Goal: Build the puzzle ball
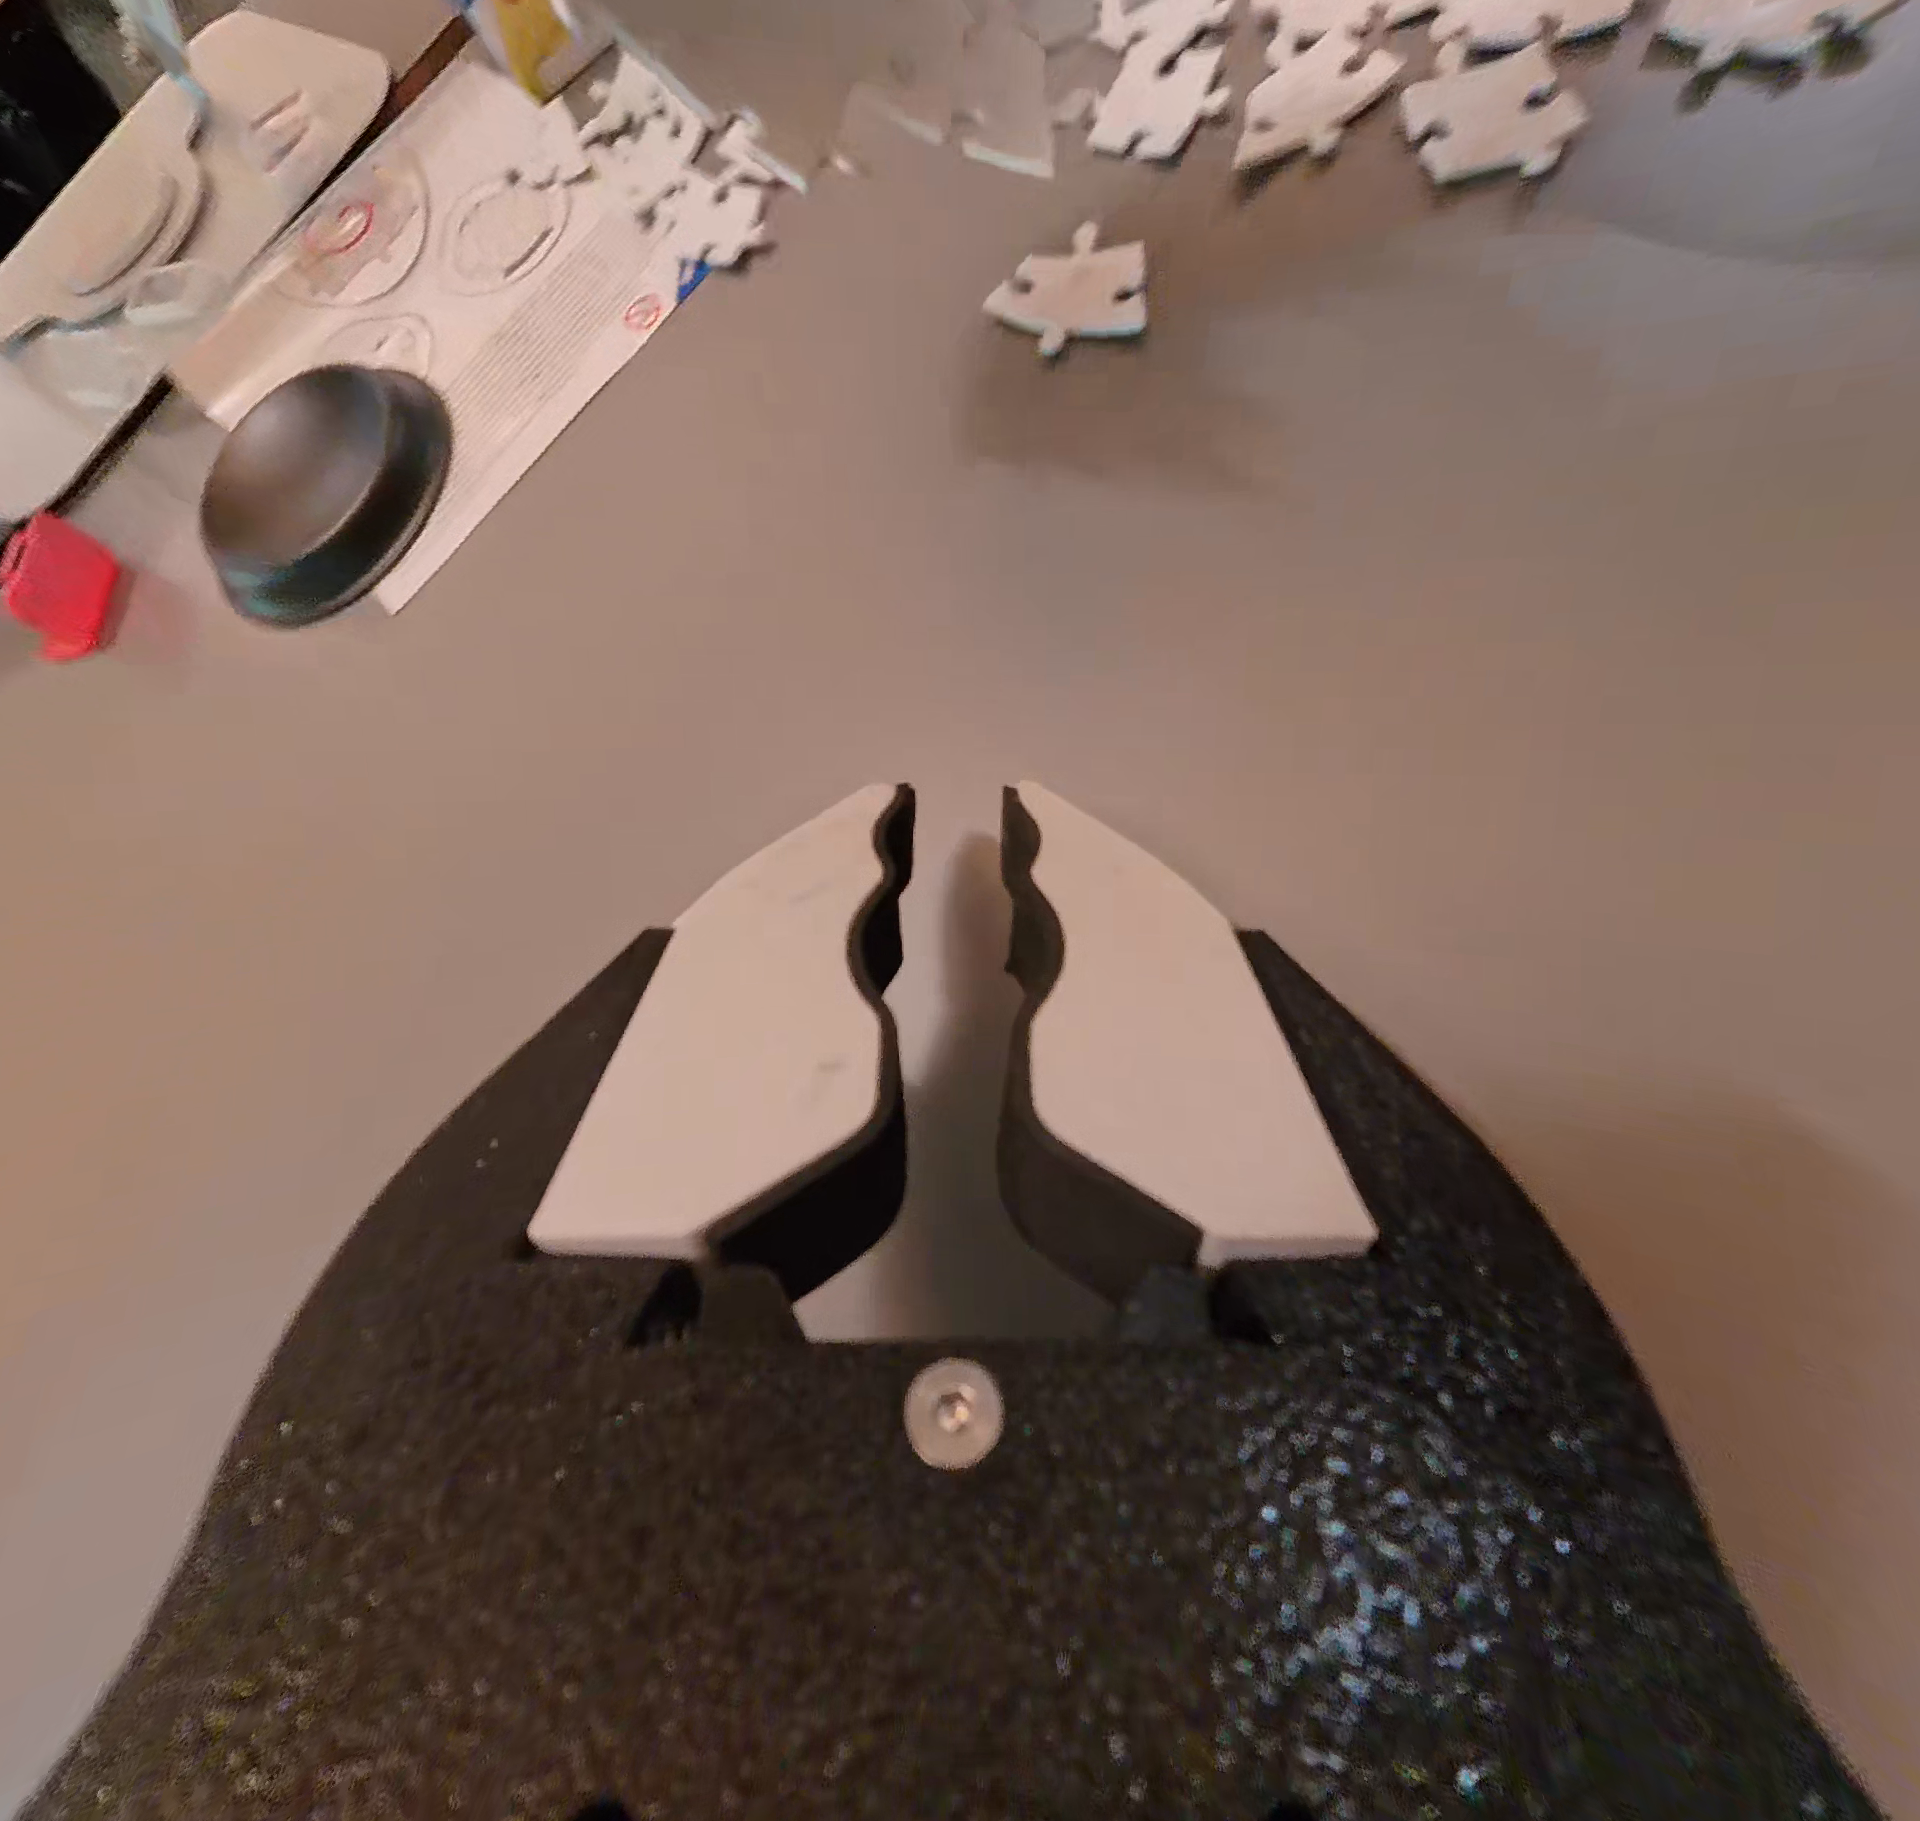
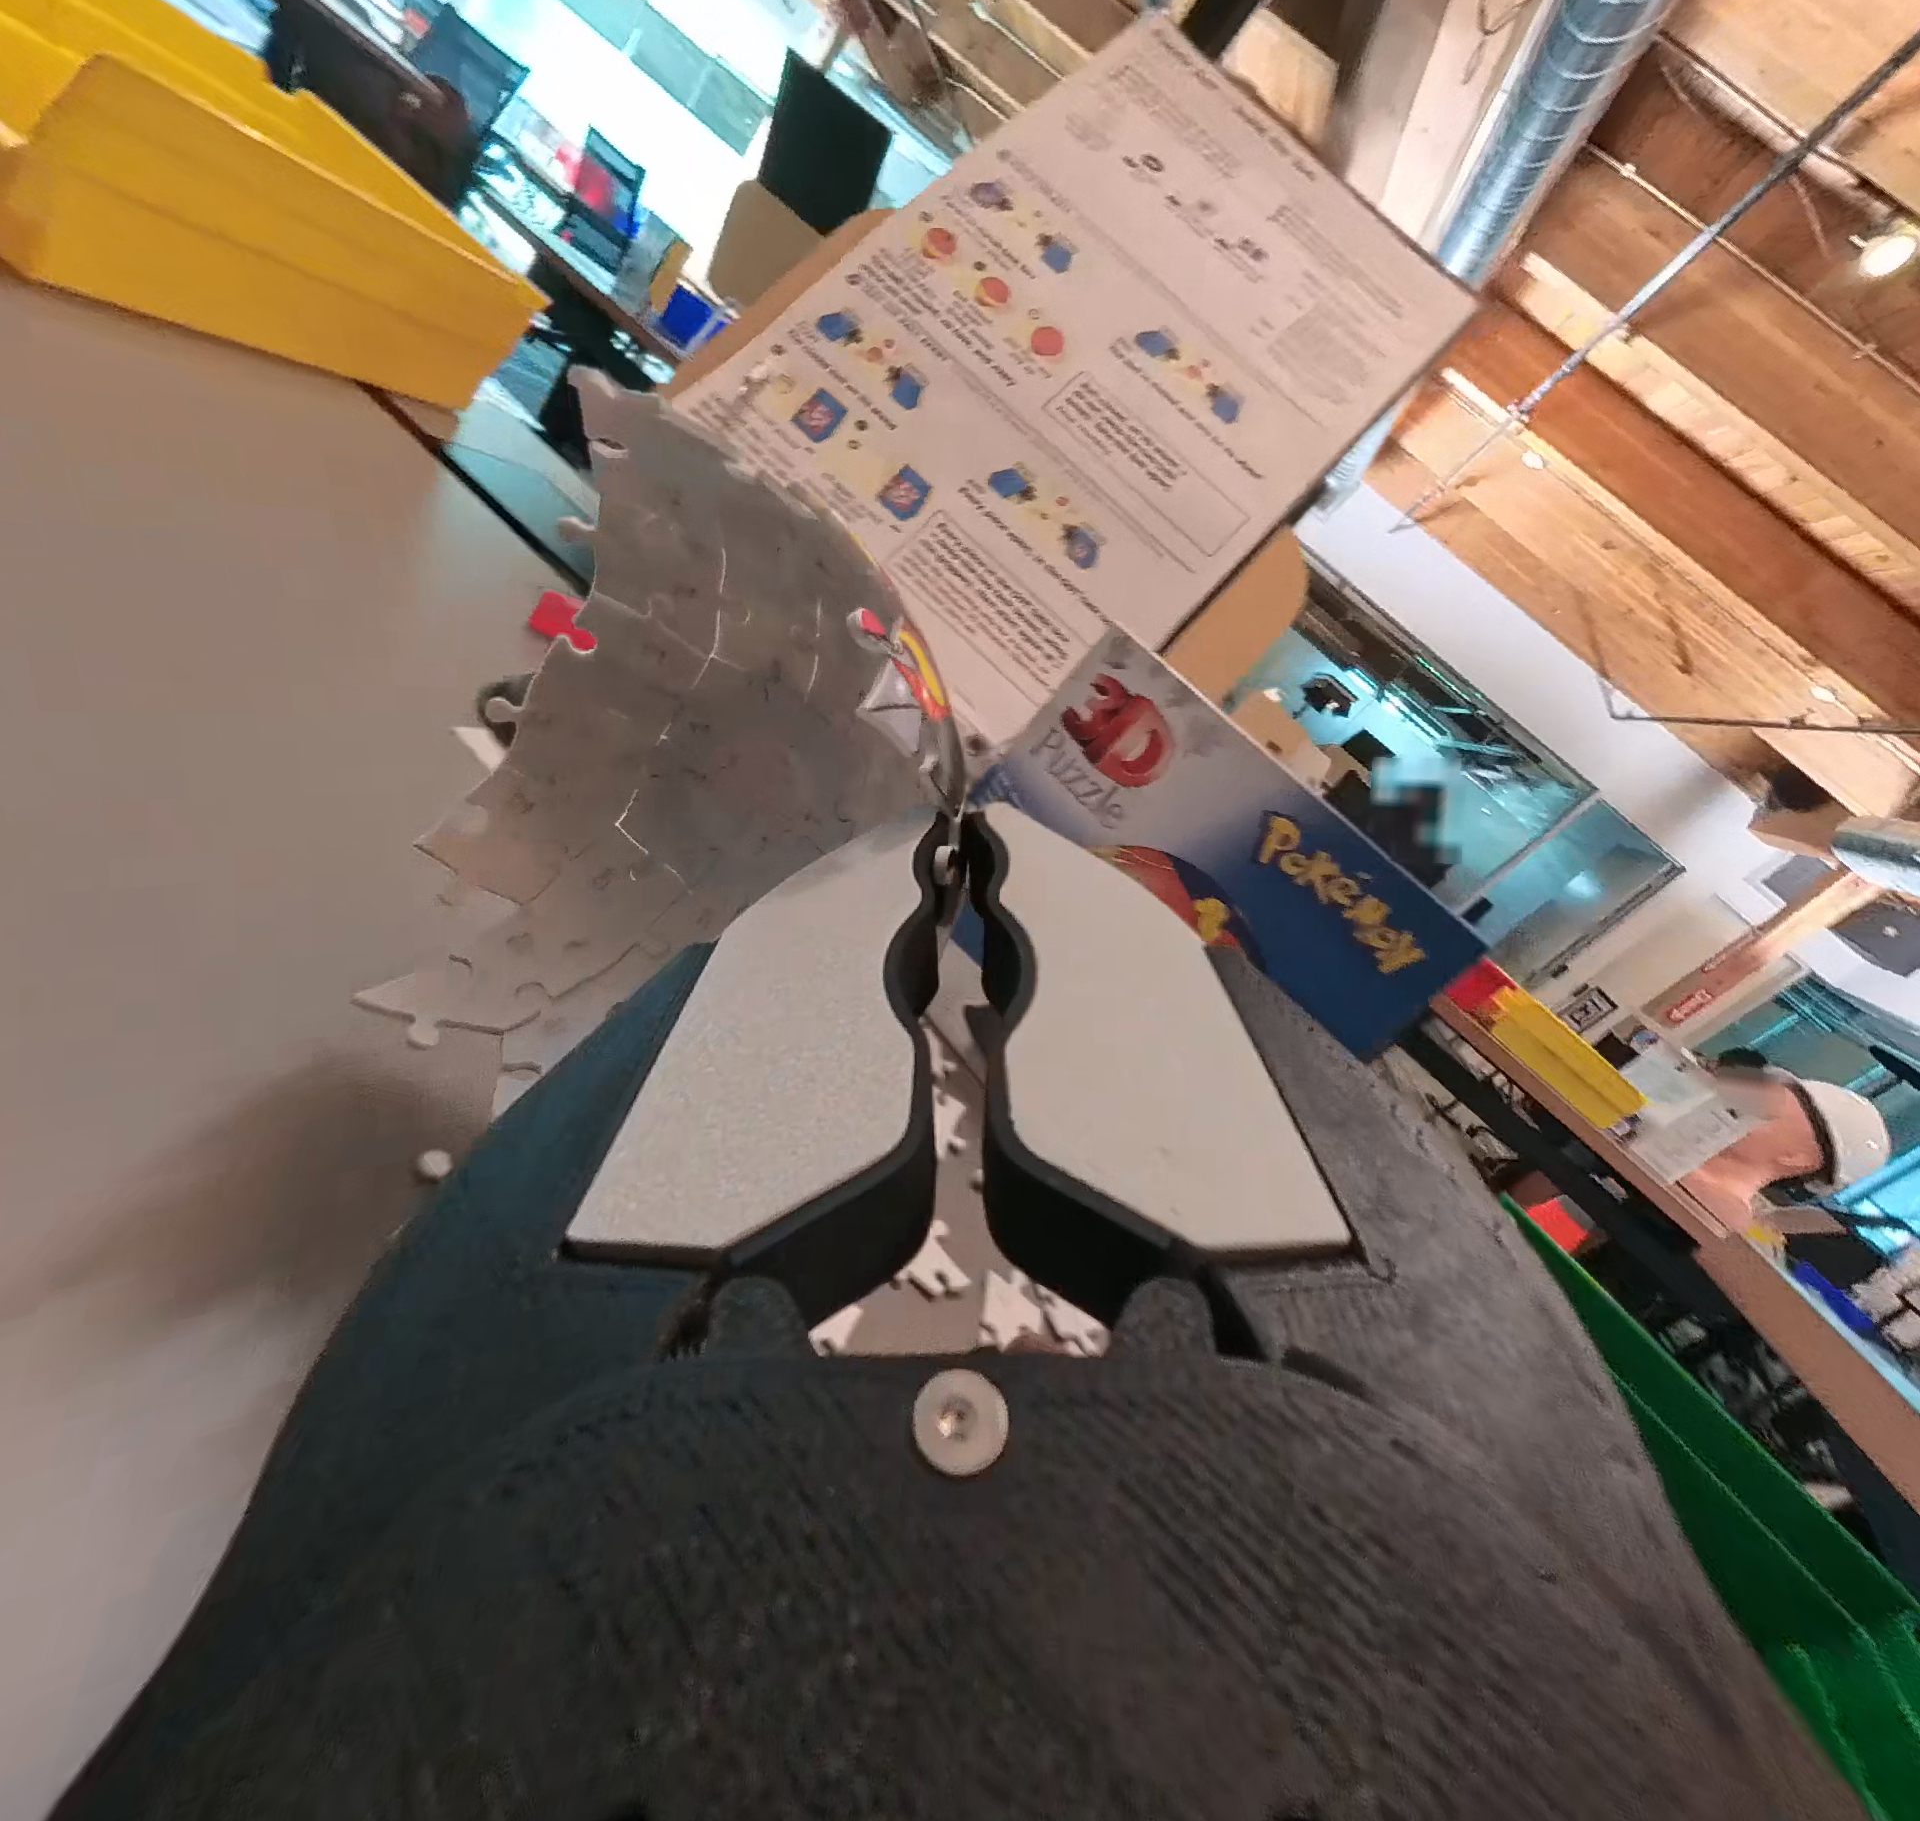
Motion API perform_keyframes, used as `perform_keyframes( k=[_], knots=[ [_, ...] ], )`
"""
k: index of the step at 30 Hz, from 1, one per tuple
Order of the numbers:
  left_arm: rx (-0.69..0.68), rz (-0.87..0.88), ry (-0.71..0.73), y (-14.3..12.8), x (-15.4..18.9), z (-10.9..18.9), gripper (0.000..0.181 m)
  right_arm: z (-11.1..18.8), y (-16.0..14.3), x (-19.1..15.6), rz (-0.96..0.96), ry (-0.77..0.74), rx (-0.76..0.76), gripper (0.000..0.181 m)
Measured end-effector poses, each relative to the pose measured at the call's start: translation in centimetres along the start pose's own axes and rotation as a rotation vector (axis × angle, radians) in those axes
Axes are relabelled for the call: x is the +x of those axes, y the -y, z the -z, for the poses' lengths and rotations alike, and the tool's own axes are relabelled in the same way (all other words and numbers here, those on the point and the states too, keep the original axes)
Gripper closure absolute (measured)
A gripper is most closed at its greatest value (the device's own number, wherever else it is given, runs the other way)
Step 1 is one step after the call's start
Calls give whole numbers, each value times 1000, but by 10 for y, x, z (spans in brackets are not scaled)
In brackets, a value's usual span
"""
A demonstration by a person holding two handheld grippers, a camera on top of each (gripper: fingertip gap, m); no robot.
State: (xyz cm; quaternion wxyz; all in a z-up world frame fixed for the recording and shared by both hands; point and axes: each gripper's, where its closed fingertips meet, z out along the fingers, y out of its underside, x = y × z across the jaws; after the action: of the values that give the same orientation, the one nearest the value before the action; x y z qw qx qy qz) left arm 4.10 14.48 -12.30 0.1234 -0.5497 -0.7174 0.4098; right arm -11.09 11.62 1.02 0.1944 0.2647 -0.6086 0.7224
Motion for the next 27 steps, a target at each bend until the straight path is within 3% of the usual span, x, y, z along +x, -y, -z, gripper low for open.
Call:
perform_keyframes(
  k=[3,10,15,20,24,27],
  knots=[
    [19,-14,-56,16,10,-12,162,7,-6,24,-33,-46,-5,179],
    [-3,23,-208,56,27,-56,120,18,-25,55,-74,-115,-40,178],
    [-54,47,-268,66,24,-90,123,21,-34,62,-112,-119,-46,178],
    [-61,54,-330,74,22,-105,121,22,-42,64,-144,-118,-48,178],
    [-81,55,-351,71,26,-100,143,19,-47,57,-150,-107,-57,178],
    [-91,41,-365,63,37,-86,138,18,-46,53,-142,-98,-59,178]
  ],
)
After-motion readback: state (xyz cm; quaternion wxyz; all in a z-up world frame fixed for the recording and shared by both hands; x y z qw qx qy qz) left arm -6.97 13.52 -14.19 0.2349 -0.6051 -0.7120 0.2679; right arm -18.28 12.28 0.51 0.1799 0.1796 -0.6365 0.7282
